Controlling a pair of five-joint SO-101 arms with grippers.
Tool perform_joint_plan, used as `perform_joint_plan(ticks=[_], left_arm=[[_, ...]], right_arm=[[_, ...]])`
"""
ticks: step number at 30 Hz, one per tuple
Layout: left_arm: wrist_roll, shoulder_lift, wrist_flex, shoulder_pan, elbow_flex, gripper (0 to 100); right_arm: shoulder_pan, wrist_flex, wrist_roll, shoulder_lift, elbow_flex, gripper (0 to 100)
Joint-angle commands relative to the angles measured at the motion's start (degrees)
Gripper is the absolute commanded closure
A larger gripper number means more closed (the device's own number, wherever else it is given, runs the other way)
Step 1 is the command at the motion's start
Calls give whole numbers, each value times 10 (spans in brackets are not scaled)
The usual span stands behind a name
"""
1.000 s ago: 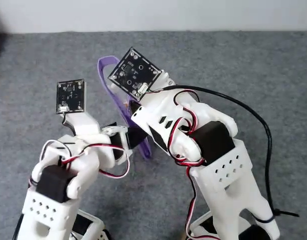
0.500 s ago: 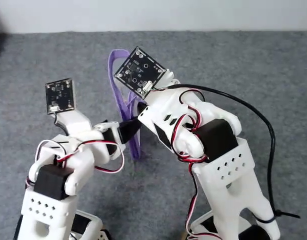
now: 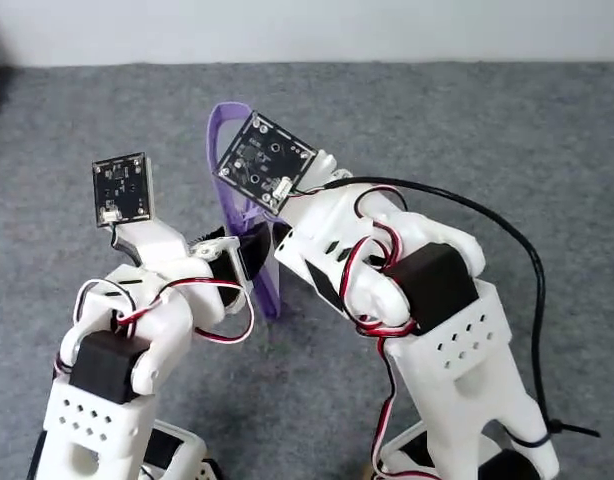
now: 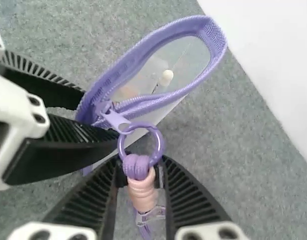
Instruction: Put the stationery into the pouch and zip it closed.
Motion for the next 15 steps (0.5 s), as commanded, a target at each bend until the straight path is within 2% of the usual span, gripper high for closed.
perform_joint_plan(ticks=[1, 3, 6, 15], left_arm=[[3, -7, -10, -1, -27, 832], [3, -7, -10, -1, -28, 877], [2, -7, -9, 1, -28, 995], [3, -7, -4, 4, -28, 990]], right_arm=[[0, 5, 7, -7, -28, 991], [4, 5, 7, -7, -28, 991], [12, -7, 7, -7, -29, 991], [58, -142, 18, 0, -29, 991]])
